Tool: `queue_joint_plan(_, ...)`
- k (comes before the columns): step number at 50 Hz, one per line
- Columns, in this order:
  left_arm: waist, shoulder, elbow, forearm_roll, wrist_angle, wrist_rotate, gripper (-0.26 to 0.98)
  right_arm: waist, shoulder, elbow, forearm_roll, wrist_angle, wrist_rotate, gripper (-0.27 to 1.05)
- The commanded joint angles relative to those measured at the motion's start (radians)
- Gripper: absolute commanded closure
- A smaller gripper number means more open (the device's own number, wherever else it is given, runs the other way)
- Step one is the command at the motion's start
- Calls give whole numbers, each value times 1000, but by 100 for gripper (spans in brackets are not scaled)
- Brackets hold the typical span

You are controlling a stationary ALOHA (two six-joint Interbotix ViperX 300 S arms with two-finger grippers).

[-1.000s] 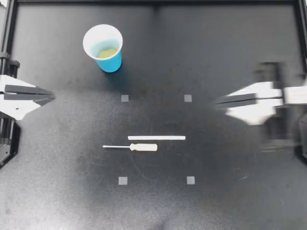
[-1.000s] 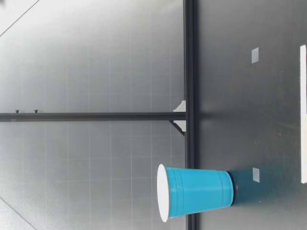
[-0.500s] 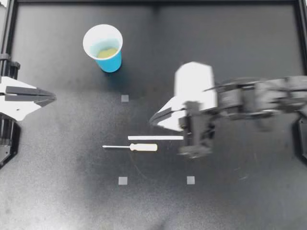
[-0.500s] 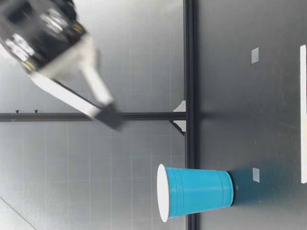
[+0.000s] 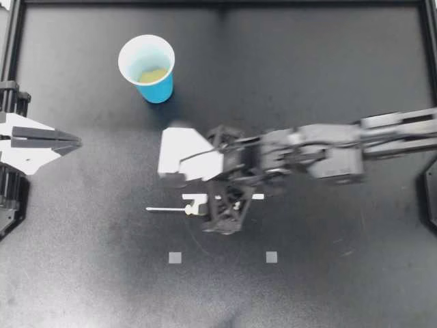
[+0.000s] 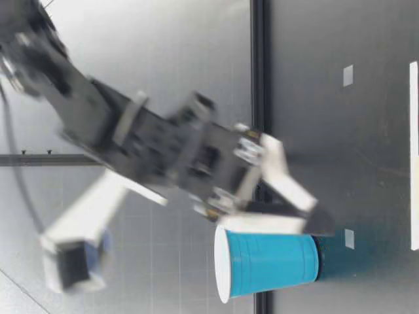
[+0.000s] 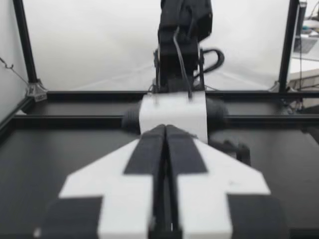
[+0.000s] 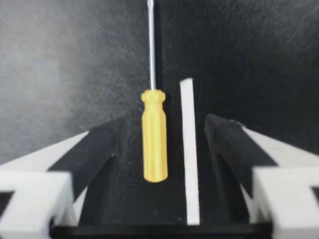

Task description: Pick up the screwdriver with the right arm, hand it over to the left arm then place it into the cup.

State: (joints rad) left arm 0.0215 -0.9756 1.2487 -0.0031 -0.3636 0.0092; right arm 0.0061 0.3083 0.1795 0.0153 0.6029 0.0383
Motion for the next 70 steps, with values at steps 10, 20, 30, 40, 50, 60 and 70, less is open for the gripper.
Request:
queue_joint_plan(10, 3, 3, -6, 0, -2, 2, 62, -2, 71, -94, -12, 41, -3, 14)
queue_joint_plan(20, 3, 2, -2, 0, -3, 2, 62, 5, 103, -101, -12, 29, -2, 14)
queue_joint_plan(30, 3, 0, -5, 0, -3, 2, 62, 17, 126, -101, -12, 5, 0, 14)
queue_joint_plan(40, 2, -2, -14, 0, -6, 2, 62, 23, 149, -101, -12, 3, 0, 14)
queue_joint_plan(50, 3, -3, -17, 0, -9, 0, 62, 23, 164, -101, -12, 2, 3, 15)
queue_joint_plan(60, 3, -3, -28, -2, -9, 2, 62, 28, 167, -97, -12, 0, -5, 29)
queue_joint_plan(70, 3, -3, -29, 0, -9, 2, 62, 40, 172, -97, -14, 2, -9, 55)
